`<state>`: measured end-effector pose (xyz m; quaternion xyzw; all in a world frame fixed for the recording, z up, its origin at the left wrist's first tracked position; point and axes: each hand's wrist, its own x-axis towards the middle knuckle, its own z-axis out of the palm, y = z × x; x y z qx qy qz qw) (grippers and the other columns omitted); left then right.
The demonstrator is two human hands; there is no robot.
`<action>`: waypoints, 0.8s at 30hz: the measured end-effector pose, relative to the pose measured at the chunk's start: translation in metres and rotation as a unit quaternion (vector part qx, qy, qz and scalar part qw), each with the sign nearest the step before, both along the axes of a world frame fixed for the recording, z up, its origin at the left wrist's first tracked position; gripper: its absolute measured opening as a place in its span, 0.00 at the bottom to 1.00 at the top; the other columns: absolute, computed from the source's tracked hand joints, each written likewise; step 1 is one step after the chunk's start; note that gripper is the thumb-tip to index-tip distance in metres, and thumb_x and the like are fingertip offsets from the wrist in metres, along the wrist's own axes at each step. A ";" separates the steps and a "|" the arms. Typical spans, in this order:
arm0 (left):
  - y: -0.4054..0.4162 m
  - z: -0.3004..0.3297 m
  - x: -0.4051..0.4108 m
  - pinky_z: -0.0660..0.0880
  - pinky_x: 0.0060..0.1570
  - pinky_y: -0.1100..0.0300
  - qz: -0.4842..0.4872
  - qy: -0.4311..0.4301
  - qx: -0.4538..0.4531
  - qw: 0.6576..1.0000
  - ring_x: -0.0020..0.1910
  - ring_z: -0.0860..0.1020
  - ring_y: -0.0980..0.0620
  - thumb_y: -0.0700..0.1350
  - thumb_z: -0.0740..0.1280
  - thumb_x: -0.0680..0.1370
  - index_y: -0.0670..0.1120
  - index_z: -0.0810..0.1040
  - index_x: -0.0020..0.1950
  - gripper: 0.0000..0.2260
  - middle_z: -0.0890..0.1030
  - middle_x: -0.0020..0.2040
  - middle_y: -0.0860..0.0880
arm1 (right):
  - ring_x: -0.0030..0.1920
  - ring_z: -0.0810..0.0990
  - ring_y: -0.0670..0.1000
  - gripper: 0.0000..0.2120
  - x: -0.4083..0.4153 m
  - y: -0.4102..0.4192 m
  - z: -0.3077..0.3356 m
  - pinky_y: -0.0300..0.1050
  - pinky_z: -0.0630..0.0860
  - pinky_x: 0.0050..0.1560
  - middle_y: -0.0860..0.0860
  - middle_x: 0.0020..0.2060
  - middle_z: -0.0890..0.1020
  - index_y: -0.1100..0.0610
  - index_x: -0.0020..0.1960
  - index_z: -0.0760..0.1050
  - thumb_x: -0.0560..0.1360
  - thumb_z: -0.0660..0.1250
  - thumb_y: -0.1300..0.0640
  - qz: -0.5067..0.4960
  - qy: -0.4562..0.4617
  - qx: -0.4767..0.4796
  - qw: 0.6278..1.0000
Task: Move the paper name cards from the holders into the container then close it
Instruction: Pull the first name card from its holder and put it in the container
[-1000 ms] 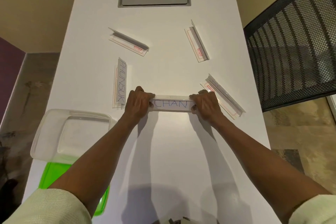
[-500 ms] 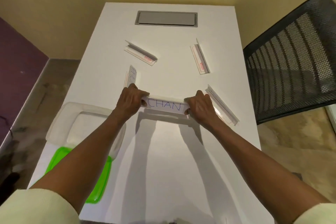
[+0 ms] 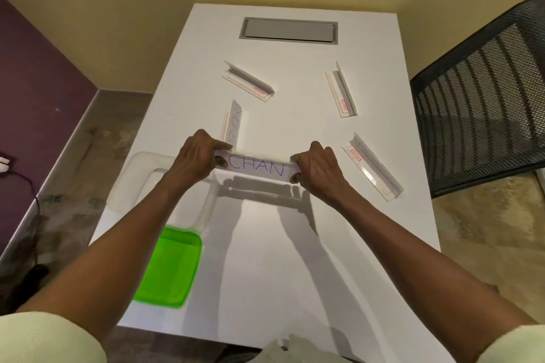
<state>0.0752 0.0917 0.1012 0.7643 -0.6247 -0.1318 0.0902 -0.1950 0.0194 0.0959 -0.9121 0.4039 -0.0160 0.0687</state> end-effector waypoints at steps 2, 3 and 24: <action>0.009 0.000 0.020 0.72 0.49 0.53 0.006 0.006 0.010 1.000 0.52 0.74 0.40 0.45 0.76 0.69 0.49 0.80 0.61 0.21 0.76 0.45 0.39 | 0.43 0.69 0.57 0.10 0.017 0.009 0.003 0.47 0.60 0.38 0.55 0.31 0.79 0.59 0.41 0.78 0.70 0.72 0.52 -0.003 0.003 0.001 1.000; 0.015 -0.001 0.030 0.71 0.49 0.54 0.006 0.004 0.014 1.000 0.52 0.74 0.40 0.46 0.77 0.69 0.50 0.81 0.61 0.21 0.76 0.45 0.39 | 0.42 0.69 0.57 0.11 0.026 0.014 0.005 0.47 0.59 0.37 0.55 0.29 0.77 0.59 0.39 0.77 0.69 0.72 0.51 -0.002 0.008 0.000 1.000; 0.087 -0.019 0.193 0.66 0.42 0.59 0.070 -0.019 0.074 0.995 0.49 0.77 0.41 0.45 0.82 0.61 0.51 0.85 0.53 0.21 0.81 0.47 0.38 | 0.35 0.76 0.59 0.17 0.194 0.094 -0.006 0.44 0.61 0.32 0.58 0.26 0.78 0.61 0.32 0.75 0.59 0.80 0.51 0.092 0.042 0.006 0.995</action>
